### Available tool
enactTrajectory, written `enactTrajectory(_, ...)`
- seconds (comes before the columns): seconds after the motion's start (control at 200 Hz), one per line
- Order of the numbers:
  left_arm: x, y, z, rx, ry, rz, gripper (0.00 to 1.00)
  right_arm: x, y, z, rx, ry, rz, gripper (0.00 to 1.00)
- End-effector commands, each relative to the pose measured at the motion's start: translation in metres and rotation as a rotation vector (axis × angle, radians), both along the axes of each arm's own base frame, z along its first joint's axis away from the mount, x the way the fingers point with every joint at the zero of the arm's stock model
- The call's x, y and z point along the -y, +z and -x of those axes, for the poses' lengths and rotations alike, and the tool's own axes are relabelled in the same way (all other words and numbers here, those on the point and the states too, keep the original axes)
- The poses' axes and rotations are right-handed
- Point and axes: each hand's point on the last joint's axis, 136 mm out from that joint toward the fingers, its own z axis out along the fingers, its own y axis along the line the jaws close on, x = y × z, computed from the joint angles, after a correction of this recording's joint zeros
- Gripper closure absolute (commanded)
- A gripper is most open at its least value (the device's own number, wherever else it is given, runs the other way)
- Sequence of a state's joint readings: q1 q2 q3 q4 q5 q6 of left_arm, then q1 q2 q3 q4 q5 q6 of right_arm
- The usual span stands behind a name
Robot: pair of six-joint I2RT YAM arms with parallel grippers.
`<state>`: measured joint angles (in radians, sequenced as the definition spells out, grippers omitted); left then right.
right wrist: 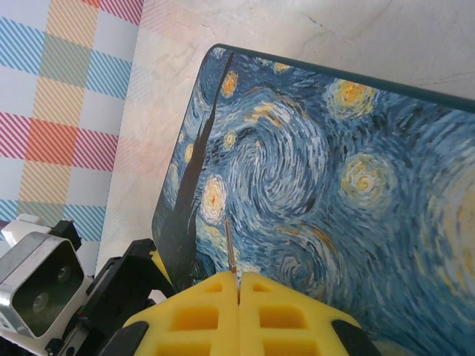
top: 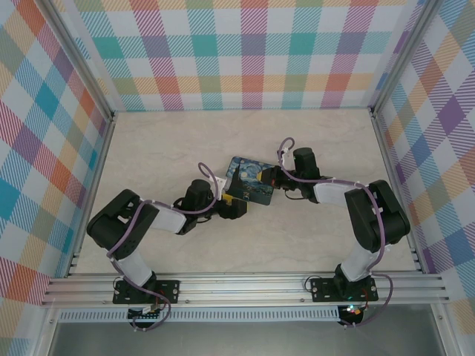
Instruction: Unlock a padlock with a key
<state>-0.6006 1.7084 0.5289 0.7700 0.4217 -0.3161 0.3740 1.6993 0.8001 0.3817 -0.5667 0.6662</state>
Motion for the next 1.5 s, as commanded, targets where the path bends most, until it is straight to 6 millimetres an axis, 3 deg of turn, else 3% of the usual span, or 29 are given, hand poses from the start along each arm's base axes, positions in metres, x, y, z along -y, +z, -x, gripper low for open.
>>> enactTrajectory(0.0, 0.013, 0.013, -0.007, 0.087, -0.044, 0.035, 0.07, 0.004, -0.019, 0.003, -0.042, -0.014, 0.018, 0.96)
enactTrajectory(0.185, 0.018, 0.009, -0.011, 0.103, -0.054, 0.033, 0.07, 0.011, -0.037, 0.01, -0.109, -0.037, 0.052, 0.96)
enactTrajectory(0.385, 0.026, 0.004, -0.015, 0.108, -0.076, 0.048, 0.12, 0.012, -0.038, 0.013, -0.114, -0.038, 0.057, 0.96)
enactTrajectory(0.855, 0.051, 0.001, -0.024, 0.077, -0.139, 0.091, 0.37, 0.013, -0.037, 0.016, -0.105, -0.03, 0.068, 0.96)
enactTrajectory(1.495, 0.062, 0.009, -0.054, 0.061, 0.069, 0.125, 0.57, 0.013, -0.037, 0.017, -0.094, -0.031, 0.055, 0.96)
